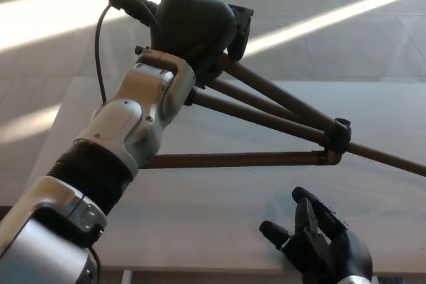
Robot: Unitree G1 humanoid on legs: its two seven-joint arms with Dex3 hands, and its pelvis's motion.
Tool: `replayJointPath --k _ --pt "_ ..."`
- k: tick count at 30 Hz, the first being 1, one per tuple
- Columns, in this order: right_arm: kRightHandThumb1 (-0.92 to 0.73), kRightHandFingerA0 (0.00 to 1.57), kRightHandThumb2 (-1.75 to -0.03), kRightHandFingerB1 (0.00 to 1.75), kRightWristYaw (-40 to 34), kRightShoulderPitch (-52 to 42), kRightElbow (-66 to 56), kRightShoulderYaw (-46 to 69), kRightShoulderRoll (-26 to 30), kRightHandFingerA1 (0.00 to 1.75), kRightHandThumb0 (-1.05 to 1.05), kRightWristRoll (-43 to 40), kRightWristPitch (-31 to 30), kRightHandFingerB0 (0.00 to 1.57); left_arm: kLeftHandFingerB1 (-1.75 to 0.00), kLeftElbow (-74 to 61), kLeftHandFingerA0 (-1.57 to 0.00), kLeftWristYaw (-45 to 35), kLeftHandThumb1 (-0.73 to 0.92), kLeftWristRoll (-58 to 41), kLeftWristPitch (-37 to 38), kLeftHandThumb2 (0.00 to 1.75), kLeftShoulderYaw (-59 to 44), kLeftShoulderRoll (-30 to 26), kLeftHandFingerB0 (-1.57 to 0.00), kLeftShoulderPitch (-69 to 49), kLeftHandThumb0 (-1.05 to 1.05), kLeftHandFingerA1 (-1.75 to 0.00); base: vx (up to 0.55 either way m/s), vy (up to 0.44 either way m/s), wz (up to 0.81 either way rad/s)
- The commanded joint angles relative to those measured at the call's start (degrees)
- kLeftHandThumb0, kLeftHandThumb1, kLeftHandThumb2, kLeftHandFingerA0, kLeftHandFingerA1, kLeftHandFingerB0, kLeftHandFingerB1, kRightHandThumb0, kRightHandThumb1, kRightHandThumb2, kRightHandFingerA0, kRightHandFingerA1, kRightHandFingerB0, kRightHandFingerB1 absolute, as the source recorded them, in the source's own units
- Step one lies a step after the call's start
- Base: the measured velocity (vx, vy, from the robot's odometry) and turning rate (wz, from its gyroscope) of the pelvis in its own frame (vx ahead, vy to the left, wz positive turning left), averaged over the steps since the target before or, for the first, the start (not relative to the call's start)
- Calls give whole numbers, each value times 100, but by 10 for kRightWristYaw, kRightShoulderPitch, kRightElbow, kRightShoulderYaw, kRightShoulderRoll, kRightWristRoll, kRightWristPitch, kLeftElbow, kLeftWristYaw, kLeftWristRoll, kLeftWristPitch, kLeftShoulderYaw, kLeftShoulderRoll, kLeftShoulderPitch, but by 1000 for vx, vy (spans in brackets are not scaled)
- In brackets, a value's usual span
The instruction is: Use both hands of the robot to pick up the tripod lying in the middle of the desk and make it stand upright on the desk
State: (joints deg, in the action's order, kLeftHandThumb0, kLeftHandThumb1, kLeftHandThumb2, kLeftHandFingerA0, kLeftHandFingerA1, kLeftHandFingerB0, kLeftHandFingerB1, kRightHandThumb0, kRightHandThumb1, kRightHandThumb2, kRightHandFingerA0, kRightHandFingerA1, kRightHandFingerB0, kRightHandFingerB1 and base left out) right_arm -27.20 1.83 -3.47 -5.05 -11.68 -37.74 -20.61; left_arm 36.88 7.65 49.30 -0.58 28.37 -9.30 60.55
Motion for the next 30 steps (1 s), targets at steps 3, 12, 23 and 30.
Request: replayJointPath --k 3,12,23,30 --pt "-75 36 -62 48 -59 20 13 38 -92 70 -56 -55 -64 32 -149 -24 -86 16 50 5 -7 84 -3 -7 -72 -1 -16 -175 0 0 0" --pt "-61 5 -112 51 -81 32 39 44 -117 57 -35 -114 -106 0 -138 -18 -88 24 57 11 -6 87 1 0 -76 13 -17 -175 0 0 0" --pt "-61 0 -92 4 -27 73 139 62 -109 19 -90 -160 -105 2 -154 -17 -88 29 59 -5 -4 96 -10 17 -71 22 -17 -175 0 0 0" --pt "-65 0 -77 18 2 127 208 77 -100 0 -77 -151 -68 0 -156 -35 -89 20 50 3 -19 89 -7 25 -72 12 -13 -175 0 0 0"
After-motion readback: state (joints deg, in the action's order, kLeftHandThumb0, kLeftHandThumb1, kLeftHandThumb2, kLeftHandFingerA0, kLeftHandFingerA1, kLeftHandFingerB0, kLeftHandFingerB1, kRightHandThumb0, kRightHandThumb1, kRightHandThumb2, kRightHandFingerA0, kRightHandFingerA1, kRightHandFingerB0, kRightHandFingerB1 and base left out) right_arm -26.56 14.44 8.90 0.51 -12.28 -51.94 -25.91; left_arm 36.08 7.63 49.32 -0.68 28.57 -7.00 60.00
